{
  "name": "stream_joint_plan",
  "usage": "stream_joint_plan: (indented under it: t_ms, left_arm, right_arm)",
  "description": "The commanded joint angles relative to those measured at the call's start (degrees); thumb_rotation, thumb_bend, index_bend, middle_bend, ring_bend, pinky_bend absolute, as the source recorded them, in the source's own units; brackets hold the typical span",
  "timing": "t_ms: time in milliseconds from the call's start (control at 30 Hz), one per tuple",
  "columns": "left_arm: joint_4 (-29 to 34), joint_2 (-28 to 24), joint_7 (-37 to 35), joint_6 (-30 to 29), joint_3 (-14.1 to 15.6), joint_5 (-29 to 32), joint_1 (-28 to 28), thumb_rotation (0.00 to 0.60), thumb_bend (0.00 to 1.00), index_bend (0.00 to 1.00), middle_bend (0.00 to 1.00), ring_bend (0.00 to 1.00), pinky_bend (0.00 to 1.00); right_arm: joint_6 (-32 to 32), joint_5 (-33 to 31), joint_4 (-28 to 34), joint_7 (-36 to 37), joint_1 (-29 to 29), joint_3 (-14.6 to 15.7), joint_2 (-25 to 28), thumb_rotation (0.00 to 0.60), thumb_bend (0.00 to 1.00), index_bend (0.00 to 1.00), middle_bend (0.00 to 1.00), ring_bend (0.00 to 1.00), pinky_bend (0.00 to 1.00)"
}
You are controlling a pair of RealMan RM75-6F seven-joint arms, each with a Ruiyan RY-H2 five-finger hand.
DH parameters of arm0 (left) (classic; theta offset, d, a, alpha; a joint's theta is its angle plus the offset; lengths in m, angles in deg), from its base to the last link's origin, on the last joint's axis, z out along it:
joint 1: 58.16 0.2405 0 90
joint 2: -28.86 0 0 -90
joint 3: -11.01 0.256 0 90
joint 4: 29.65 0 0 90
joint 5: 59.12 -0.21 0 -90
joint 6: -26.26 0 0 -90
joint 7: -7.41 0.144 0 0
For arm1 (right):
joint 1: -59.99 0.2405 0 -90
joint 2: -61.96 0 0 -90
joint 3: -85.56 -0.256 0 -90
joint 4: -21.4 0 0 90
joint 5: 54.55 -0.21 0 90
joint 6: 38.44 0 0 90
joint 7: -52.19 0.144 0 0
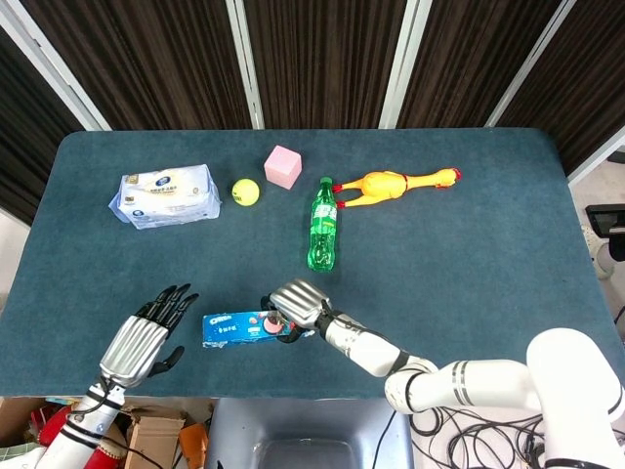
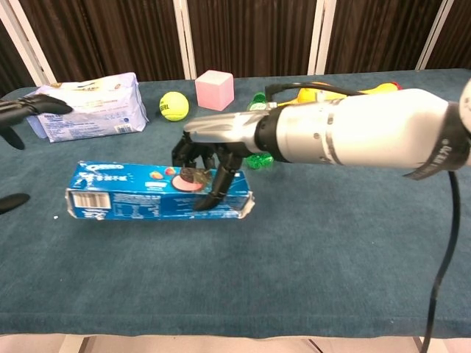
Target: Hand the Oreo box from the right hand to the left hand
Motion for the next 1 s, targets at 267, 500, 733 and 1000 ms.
stream_joint_plan:
  t_ms: [267,500,733,1000]
  left_arm:
    - [3.2,2.9,2.5,5.1,0.6,2.1,-3.6,0.600,0.28,0.00,0.00,0.02,0.32]
    - [4.1,4.8,0.1,6.1,0.3,1.9,-5.4,0.600,0.26,0.01,0.09,0.10,0.33]
    - [1.6,8.6,0.0,2.6,-0.3,-1.1,-5.6,0.600,0.26,0.28,0.37,0.35,0.39]
    - [-2.5,13.6,3.8,-2.4,-1.2,-1.5,-4.3,0.600,0.27,0.62,0.75,0.71,0.76]
  right_arm:
    - [2.0,-2.2,1.1,0.3,2.9,-0.9,-1.5,0.600,0.31,0.58,0.46,0.55,0.67]
    - [3.7,-2.0,1.9,0.8,3.6,-0.9,-1.8,0.600,0.31,0.58,0.46,0.55,0.67]
    - [4.7,-1.2,2.6,1.9,3.5,-0.7,-1.1,0.600,0.31,0.58,0.46,0.55,0.67]
    - [5.6,0.3,3.6,3.2,3.0,-0.5,0.1,0.600,0.31,0.58,0.46,0.55,0.67]
